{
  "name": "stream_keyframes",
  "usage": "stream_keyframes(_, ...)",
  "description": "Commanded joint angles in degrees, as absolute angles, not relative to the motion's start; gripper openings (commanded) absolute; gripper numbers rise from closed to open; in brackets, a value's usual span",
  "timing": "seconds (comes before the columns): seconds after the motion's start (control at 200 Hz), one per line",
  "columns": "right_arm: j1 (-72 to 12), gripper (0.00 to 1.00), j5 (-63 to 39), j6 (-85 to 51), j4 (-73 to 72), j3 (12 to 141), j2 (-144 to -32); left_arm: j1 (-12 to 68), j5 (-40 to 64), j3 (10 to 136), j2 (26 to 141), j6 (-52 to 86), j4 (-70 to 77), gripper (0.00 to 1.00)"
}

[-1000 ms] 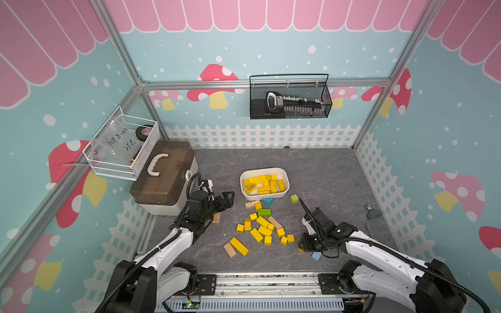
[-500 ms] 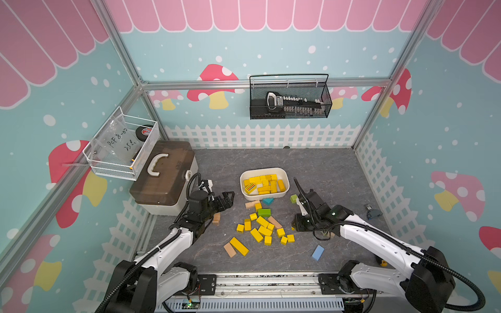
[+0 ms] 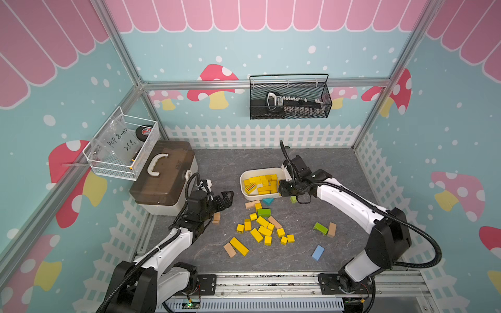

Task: Pick out the yellow building blocks
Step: Place the building block in the storage box.

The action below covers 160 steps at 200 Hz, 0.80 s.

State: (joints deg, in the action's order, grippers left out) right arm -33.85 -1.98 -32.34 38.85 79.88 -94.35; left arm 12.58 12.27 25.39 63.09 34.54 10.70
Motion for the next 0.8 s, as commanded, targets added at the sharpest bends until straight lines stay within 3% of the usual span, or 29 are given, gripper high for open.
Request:
stream_keyframes(0.0,-33.8,0.32,-1.9,-29.8,41.2,84.6,-99.2,11.9,13.1,24.7,61.9,35.8,12.5,1.0)
stream_keyframes(0.796,-33.8,0.32,-11.4,-33.1,40.1,105.8,-123.7,11.0,13.9,24.2,62.0,36.3,13.3,1.0)
